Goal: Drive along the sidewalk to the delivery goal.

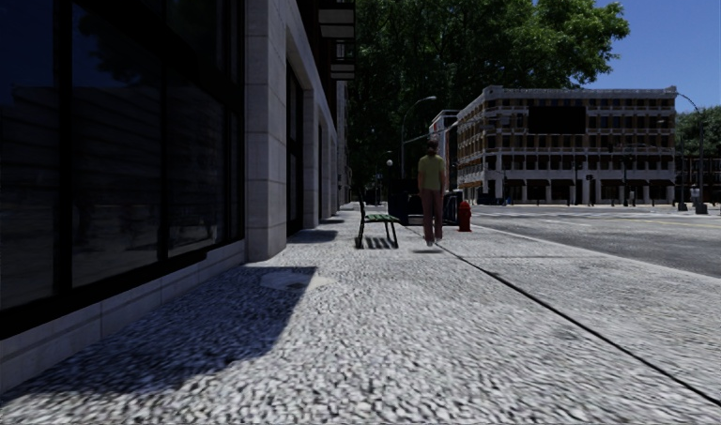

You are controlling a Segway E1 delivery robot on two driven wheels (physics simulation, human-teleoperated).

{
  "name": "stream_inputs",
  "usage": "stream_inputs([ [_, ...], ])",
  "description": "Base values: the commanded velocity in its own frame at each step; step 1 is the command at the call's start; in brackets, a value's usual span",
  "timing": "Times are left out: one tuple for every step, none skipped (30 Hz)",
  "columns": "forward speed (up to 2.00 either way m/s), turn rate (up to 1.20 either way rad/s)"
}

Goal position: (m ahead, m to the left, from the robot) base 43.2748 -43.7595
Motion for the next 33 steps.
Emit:
stream_inputs([
  [2.00,0.13],
  [2.00,0.13],
  [2.00,0.13],
  [2.00,0.13],
  [2.00,0.13],
  [2.00,0.13],
  [2.00,0.15],
  [2.00,0.15],
  [2.00,0.18],
  [2.00,0.19],
  [2.00,0.19],
  [2.00,0.19],
  [2.00,0.23],
  [2.00,0.25],
  [2.00,0.26],
  [2.00,0.26],
  [2.00,0.26],
  [2.00,0.26],
  [2.00,0.26],
  [2.00,0.26],
  [2.00,0.26],
  [2.00,0.26],
  [2.00,0.26],
  [2.00,0.26],
  [2.00,0.26],
  [2.00,0.26],
  [2.00,0.26],
  [2.00,0.26],
  [2.00,0.26],
  [2.00,0.26],
  [2.00,0.26],
  [2.00,0.26],
  [2.00,0.26],
])
